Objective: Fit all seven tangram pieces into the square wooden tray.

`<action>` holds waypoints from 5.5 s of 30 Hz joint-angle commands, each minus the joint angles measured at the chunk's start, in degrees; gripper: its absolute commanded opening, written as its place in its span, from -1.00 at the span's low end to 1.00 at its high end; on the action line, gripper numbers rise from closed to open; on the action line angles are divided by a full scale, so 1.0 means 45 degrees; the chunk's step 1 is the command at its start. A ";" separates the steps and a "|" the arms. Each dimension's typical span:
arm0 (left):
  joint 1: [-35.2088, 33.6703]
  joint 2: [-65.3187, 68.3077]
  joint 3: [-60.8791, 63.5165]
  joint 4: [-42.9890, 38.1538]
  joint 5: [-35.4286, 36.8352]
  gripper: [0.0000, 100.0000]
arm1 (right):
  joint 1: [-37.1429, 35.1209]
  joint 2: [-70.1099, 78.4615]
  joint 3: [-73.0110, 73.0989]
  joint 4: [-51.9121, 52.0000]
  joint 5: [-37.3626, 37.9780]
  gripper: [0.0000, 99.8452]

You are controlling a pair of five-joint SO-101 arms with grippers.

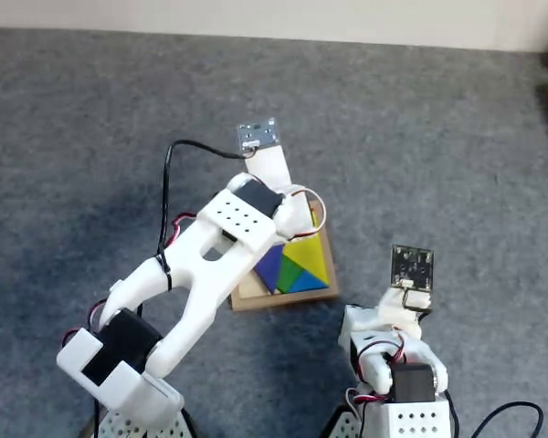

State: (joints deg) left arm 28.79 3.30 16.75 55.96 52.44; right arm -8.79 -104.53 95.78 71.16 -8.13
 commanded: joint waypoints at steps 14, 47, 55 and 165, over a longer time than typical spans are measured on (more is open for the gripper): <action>-0.0225 0.1748 -0.0107 -0.0645 -0.0117 -0.99 | 0.0166 -0.0166 0.1475 0.0107 -0.0078 -0.99; -0.0186 -0.1768 0.0615 0.3966 -0.0117 -0.99 | 0.0166 -0.0166 0.1475 0.0107 -0.0078 -0.99; 0.0576 -0.1729 0.1768 0.4083 -0.0117 -0.99 | 0.0166 -0.0166 0.1475 0.0107 -0.0078 -0.99; -0.3800 -1.8549 1.2552 -0.1758 -0.5353 -0.99 | 0.0166 -0.0166 0.1475 0.0107 -0.0078 -0.99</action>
State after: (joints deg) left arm 14.11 -76.44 72.22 48.84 29.58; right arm -8.79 -104.53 95.78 71.16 -8.13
